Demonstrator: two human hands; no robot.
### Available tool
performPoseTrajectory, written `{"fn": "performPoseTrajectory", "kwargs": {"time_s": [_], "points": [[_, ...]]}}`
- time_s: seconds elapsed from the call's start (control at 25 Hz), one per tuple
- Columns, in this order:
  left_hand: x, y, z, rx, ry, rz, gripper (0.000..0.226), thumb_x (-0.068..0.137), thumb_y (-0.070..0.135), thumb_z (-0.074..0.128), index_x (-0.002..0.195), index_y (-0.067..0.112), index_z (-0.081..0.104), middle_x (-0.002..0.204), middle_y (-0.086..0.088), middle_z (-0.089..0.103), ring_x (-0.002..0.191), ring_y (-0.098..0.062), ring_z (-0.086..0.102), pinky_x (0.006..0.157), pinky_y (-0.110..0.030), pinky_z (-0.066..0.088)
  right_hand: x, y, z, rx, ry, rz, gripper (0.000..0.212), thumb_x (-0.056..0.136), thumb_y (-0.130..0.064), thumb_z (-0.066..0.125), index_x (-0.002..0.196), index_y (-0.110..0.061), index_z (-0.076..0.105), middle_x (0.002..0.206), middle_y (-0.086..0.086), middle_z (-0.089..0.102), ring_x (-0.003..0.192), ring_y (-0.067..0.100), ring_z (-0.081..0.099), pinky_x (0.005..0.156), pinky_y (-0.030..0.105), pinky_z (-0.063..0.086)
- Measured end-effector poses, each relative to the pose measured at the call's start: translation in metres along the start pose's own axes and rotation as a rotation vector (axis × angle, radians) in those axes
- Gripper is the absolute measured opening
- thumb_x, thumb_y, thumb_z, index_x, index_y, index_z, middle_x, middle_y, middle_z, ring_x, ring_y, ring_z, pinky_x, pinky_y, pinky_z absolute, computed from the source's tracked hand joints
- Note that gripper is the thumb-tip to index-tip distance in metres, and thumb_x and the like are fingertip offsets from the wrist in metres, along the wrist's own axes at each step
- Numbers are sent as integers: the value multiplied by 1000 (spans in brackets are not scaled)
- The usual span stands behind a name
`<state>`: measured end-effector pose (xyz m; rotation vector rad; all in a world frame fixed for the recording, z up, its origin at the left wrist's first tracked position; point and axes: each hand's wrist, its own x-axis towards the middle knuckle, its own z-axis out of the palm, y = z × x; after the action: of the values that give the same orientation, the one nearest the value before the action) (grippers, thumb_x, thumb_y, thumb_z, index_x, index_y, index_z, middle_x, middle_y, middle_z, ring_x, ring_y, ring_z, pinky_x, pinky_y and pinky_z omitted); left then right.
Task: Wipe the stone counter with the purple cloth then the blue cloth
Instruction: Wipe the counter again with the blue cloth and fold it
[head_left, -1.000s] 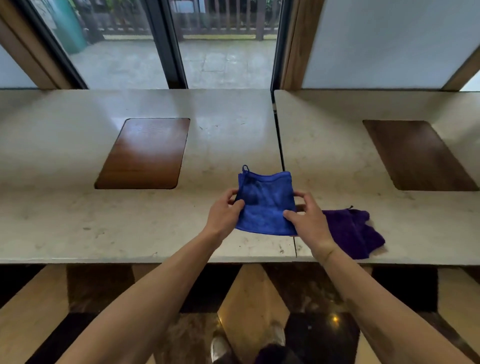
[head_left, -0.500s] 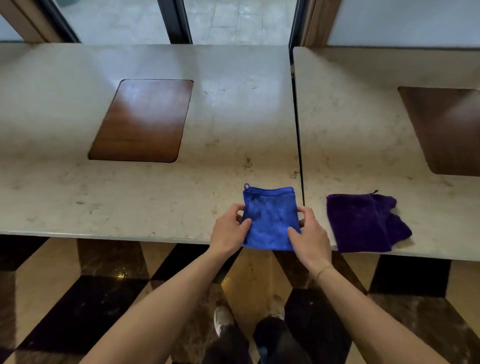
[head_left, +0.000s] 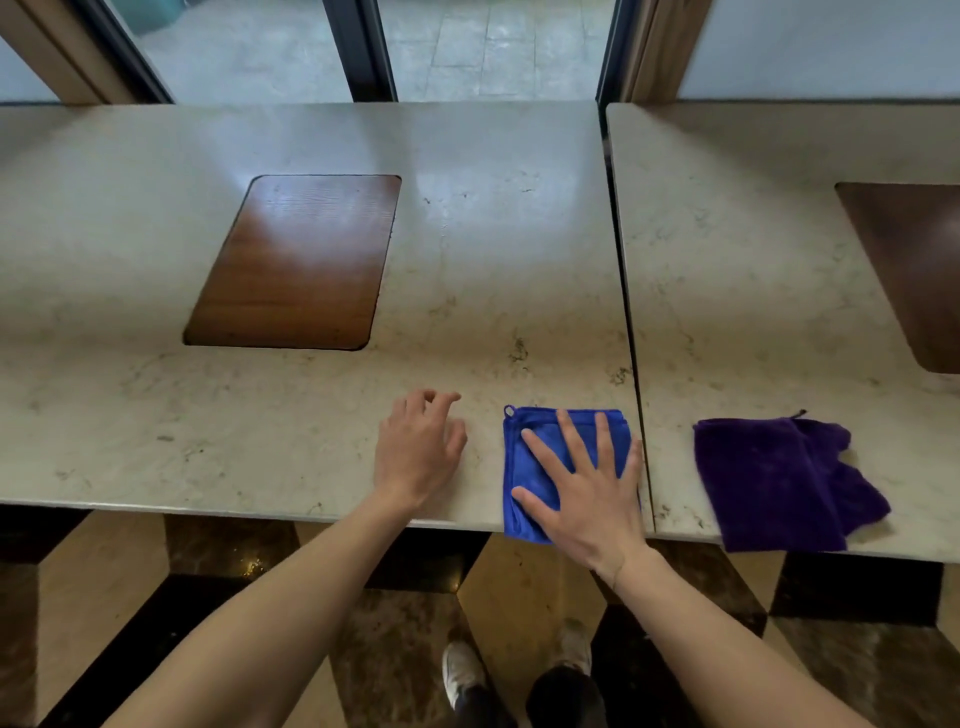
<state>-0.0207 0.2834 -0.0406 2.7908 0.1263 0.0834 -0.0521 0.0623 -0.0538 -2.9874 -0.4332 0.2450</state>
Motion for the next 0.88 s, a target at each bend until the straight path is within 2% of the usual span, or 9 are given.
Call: {"fn": "performPoseTrajectory", "kwargs": {"time_s": [0.08,0.28,0.4,0.48,0.56,0.76,0.8,0.88], "points": [[17,-19,-1,102,-24,40,39,93,37,57,129,22,58,128,-10,54,116,-31,50,88,-46,45,-4,-3,10,-27,19,37,74,89,-80,17,154,-49,3,167,-1,-4,151,37,-13,112,73,1],[69,-54,-1,163,-114,4,51,95,50,50,142,31,45,151,-9,35,139,-33,28,104,-52,35,0,-11,14,-14,36,141,74,89,-79,20,154,-46,12,167,0,6,152,38,-1,109,76,9],[103,-66,-5,134,-127,-46,54,94,55,48,144,37,38,155,-5,26,144,-31,16,114,-64,18,19,-16,14,-4,44,243,73,89,-80,19,154,-48,11,167,-2,9,152,37,2,108,77,12],[127,-80,-10,133,-123,-53,54,94,57,47,143,39,35,155,-2,21,146,-29,10,114,-69,6,40,-16,13,-4,33,299,74,88,-80,17,154,-48,9,167,-1,9,152,38,2,108,78,12],[156,-94,-14,144,-125,-52,55,94,57,46,144,39,33,156,-2,17,147,-28,5,114,-71,3,72,-11,14,2,43,342,74,88,-81,14,154,-48,7,167,-1,8,152,37,-1,108,77,10],[249,-114,-16,188,-55,-7,57,93,59,45,146,38,37,159,-3,20,147,-34,12,109,-77,10,170,17,-5,-22,18,346,75,83,-83,-1,149,-52,-16,166,-5,-13,149,35,-19,111,73,-1],[266,-118,-16,197,-60,1,59,92,63,40,146,40,36,160,-3,20,148,-35,13,108,-78,10,191,23,-11,-16,17,346,76,82,-83,2,150,-52,-13,166,-4,-13,149,36,-18,112,72,-1],[292,-129,-13,216,-98,-9,66,88,72,24,149,46,28,163,-1,17,149,-35,11,109,-78,7,240,35,-20,-4,89,347,76,85,-81,11,153,-50,5,167,-1,2,151,39,-3,111,73,4]]}}
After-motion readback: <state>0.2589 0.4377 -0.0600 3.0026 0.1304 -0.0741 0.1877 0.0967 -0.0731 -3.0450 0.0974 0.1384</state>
